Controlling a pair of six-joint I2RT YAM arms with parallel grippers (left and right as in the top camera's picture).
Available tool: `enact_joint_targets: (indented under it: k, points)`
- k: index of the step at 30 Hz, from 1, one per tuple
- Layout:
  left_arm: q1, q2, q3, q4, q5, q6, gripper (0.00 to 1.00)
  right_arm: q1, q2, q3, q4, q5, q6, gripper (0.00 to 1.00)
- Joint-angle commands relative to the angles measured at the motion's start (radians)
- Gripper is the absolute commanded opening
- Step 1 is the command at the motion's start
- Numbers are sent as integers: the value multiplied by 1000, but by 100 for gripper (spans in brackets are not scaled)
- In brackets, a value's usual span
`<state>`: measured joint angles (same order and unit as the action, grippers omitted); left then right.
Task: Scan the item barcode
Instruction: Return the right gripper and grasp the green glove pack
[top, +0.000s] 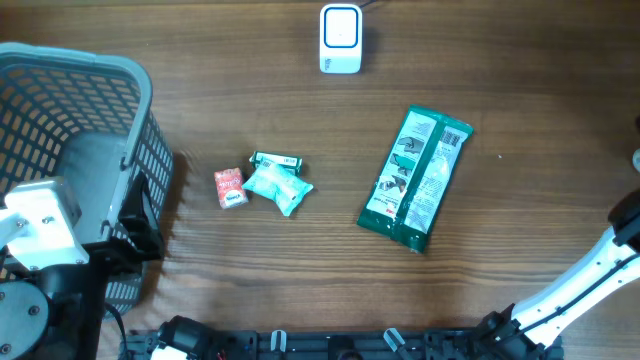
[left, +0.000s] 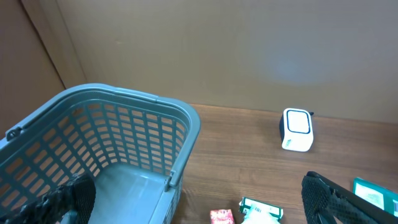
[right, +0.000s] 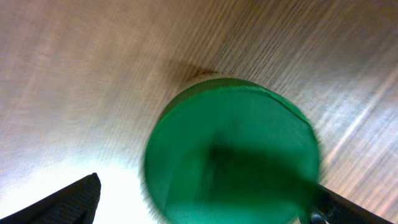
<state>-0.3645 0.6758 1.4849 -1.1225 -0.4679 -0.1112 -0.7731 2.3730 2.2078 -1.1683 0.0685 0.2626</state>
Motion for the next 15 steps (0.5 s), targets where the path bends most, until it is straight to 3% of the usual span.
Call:
enact_joint_targets:
  k: [1,5,8,13,15]
  points:
    - [3,-2,-2,3,-13,-9,100,37,-246,53,-59,-232,164,100]
    - [3,-2,-2,3,-13,-9,100,167,-341,53,-214,-403,214,100]
    - [3,-2,-2,3,-13,-9,100,351,-335,-25,-345,-429,90,99]
    - [3,-2,-2,3,-13,-9,100,650,-335,-319,-323,-387,85,100]
    - [3,-2,-2,3,-13,-9,100,747,-335,-428,-276,-330,156,99]
